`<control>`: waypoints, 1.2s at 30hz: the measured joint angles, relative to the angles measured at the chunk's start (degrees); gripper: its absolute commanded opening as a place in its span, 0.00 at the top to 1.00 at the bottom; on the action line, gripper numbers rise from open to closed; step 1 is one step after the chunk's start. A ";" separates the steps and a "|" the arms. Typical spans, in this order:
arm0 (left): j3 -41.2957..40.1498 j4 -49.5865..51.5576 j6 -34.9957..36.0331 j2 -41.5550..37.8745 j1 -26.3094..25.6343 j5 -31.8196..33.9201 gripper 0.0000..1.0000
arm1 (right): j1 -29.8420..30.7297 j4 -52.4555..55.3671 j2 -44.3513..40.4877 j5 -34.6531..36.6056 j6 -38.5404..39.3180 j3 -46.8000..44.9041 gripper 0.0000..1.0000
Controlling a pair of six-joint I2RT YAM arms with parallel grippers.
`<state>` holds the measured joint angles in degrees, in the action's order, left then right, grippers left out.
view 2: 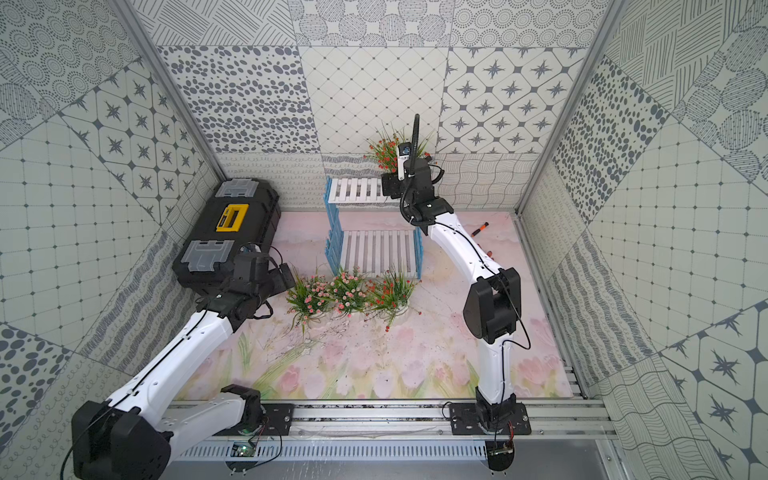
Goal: Place the baby's breath potted plants on the rack by color
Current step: Place the baby's breath potted plant on the rack.
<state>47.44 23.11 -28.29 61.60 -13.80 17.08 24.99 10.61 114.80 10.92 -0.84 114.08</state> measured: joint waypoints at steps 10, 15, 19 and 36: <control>-0.04 0.02 0.00 -0.20 0.00 0.00 0.02 | 0.00 -1.44 -0.13 -0.44 0.04 -0.81 0.02; -0.04 0.04 0.04 -0.24 0.00 0.00 0.02 | 0.00 -2.58 -0.96 -0.52 0.00 -2.45 0.02; -0.04 0.28 0.24 -0.50 0.00 0.00 0.02 | 0.00 -4.76 -4.22 -1.38 -0.02 -7.34 0.02; 0.94 1.90 0.46 -1.70 0.00 -0.02 0.02 | 0.31 -17.73 -23.67 -5.75 -1.79 -33.79 0.02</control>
<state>48.38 25.02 -27.83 59.90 -13.80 17.06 25.30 -7.11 91.13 5.17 -2.63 80.29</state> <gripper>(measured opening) 0.983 0.980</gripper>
